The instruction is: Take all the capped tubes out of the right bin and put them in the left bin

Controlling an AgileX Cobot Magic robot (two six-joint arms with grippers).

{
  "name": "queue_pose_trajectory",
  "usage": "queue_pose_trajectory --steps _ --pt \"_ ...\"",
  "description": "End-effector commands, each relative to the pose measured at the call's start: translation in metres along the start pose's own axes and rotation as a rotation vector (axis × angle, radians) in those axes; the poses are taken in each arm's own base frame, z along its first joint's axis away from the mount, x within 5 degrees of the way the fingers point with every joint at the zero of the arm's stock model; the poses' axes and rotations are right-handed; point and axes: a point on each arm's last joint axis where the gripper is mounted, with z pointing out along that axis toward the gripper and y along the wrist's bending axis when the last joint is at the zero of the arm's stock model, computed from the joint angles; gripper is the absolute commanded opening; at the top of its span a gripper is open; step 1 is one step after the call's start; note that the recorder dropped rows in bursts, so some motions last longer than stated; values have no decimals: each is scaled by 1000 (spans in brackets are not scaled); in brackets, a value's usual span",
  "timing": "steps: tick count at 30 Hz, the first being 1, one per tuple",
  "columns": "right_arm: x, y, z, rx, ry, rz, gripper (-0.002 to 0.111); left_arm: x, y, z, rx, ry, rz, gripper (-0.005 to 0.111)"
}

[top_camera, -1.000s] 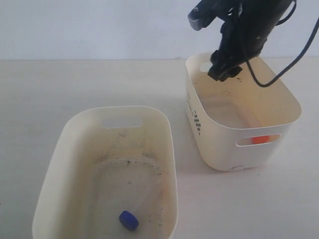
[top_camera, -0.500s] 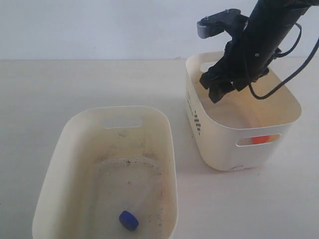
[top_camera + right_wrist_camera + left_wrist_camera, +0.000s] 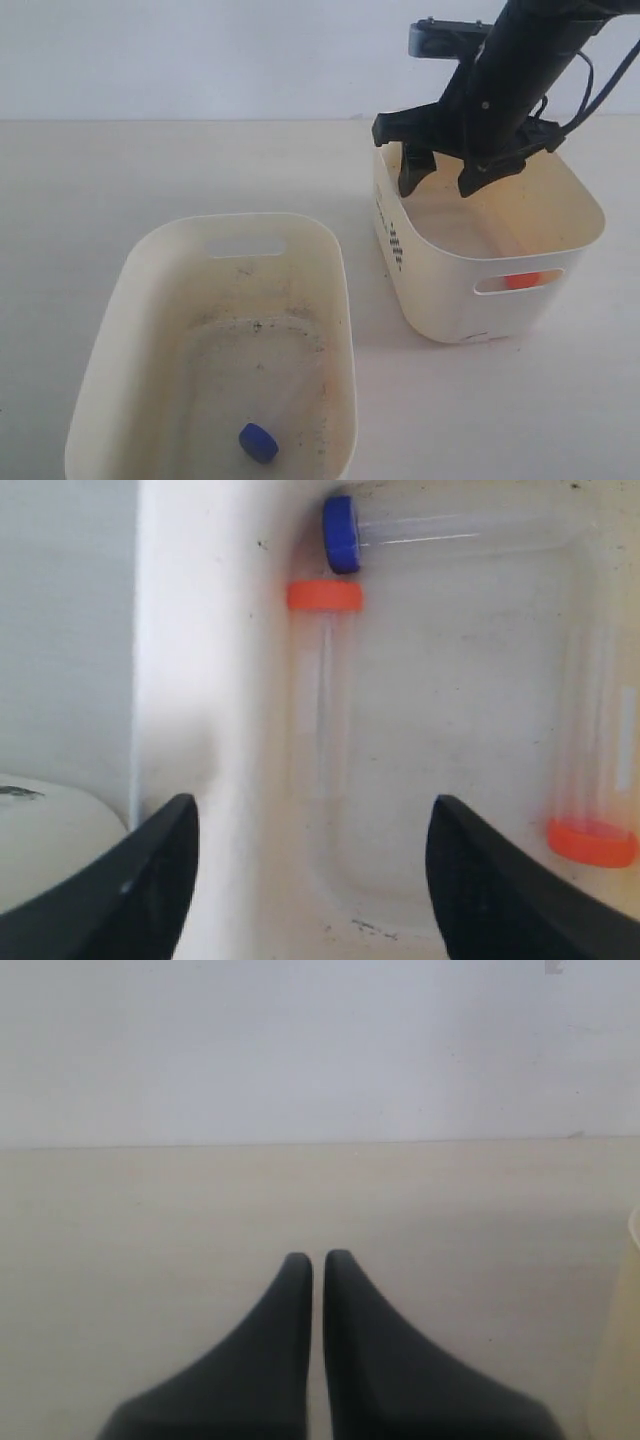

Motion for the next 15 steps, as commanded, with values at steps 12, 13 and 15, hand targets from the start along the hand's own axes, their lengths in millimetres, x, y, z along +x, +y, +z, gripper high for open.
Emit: queue_pose_trajectory --steps 12,13,15 --pt "10 10 1 110 49 -105 62 -2 0 0 1 -9 -16 4" --pt "11 8 2 119 57 -109 62 -2 0 0 1 -9 -16 4" --pt "16 7 7 124 78 -108 62 -2 0 0 1 -9 -16 4"
